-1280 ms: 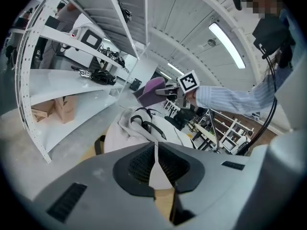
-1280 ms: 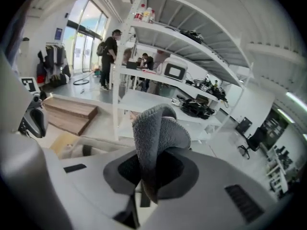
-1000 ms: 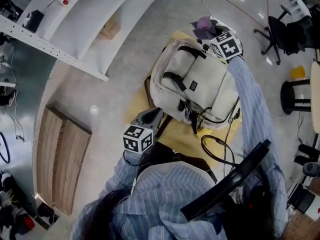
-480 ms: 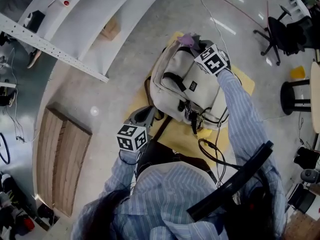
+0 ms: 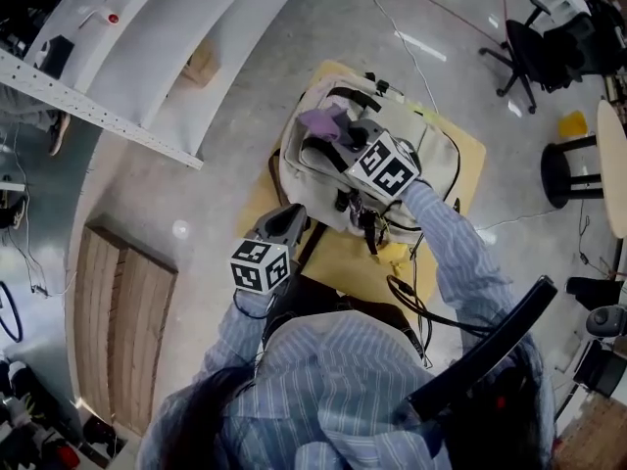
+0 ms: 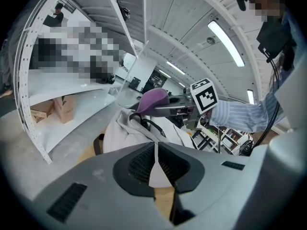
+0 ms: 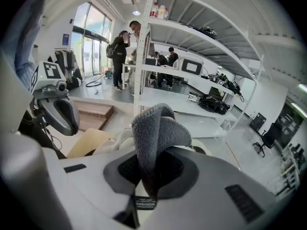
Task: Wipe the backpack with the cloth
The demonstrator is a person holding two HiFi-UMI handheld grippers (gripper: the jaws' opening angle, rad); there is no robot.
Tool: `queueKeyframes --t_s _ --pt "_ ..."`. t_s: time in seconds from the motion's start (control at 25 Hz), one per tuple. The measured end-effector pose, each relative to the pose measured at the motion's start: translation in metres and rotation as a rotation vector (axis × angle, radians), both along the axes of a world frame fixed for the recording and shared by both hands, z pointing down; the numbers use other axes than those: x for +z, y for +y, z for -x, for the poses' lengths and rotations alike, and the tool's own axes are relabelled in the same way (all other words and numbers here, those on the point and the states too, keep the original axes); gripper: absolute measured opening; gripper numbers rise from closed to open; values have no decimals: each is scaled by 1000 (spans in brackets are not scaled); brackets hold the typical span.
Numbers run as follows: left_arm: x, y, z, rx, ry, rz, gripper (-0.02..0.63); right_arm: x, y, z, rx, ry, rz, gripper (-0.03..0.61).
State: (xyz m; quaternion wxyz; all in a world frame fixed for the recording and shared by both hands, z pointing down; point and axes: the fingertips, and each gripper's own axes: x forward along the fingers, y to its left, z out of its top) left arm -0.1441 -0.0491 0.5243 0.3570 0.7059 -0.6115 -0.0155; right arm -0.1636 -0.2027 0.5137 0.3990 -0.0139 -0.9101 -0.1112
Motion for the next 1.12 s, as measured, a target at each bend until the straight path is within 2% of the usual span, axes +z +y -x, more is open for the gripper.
queueKeyframes --t_s 0.32,0.48,0.6,0.84,1.12 --pt "-3 2 -18 52 1 -5 23 -2 82 -33 -30 -20 95 41" --pt "0 4 -27 86 6 -2 23 2 111 -51 -46 -5 143 41" --pt "0 2 -33 114 9 -1 23 4 116 -62 -44 4 147 41" --pt "-2 -6 -37 136 8 -10 23 -29 53 -70 101 -71 105 41" --pt "-1 -11 -34 140 15 -11 23 -66 -76 -98 333 -107 -44 41"
